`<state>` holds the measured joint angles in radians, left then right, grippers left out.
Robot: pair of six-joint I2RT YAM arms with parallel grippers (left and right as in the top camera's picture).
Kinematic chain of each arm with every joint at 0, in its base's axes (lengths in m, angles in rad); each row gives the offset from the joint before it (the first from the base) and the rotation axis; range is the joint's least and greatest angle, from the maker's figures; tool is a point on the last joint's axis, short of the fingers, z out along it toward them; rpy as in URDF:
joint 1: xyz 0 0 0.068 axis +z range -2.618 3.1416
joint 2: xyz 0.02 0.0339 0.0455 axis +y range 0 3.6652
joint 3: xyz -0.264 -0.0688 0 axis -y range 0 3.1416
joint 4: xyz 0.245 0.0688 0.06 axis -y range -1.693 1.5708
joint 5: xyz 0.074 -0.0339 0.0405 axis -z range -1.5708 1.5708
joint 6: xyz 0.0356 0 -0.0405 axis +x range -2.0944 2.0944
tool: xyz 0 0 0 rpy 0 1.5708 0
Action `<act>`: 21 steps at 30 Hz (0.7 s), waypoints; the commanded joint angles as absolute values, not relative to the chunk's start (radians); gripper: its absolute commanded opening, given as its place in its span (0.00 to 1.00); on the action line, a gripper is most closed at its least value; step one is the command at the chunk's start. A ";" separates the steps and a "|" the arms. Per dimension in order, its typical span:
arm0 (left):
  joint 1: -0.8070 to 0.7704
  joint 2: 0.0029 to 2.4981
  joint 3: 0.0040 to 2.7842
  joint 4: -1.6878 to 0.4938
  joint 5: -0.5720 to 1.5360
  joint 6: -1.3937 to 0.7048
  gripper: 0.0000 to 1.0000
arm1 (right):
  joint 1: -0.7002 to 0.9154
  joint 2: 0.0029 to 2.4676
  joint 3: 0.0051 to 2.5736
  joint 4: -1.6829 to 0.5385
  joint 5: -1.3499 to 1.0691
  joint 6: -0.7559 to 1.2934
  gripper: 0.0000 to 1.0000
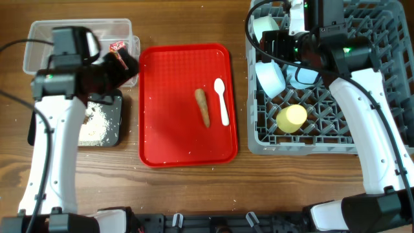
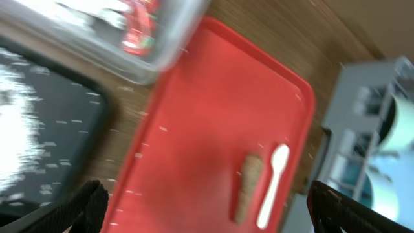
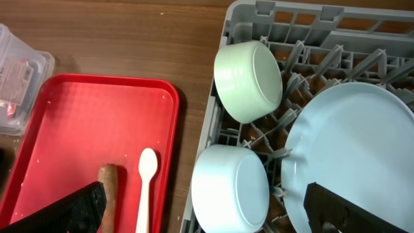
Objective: Sort waste into correct bins and load items into the dishwasher rack
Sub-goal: 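Grasp the brown sweet potato with the left gripper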
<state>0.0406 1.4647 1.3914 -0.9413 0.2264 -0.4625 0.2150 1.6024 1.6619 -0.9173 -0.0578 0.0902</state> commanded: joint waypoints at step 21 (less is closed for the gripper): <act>-0.525 2.058 1.401 -0.694 0.032 -0.720 0.31 | 0.215 1.606 1.668 -0.944 -0.037 0.105 1.00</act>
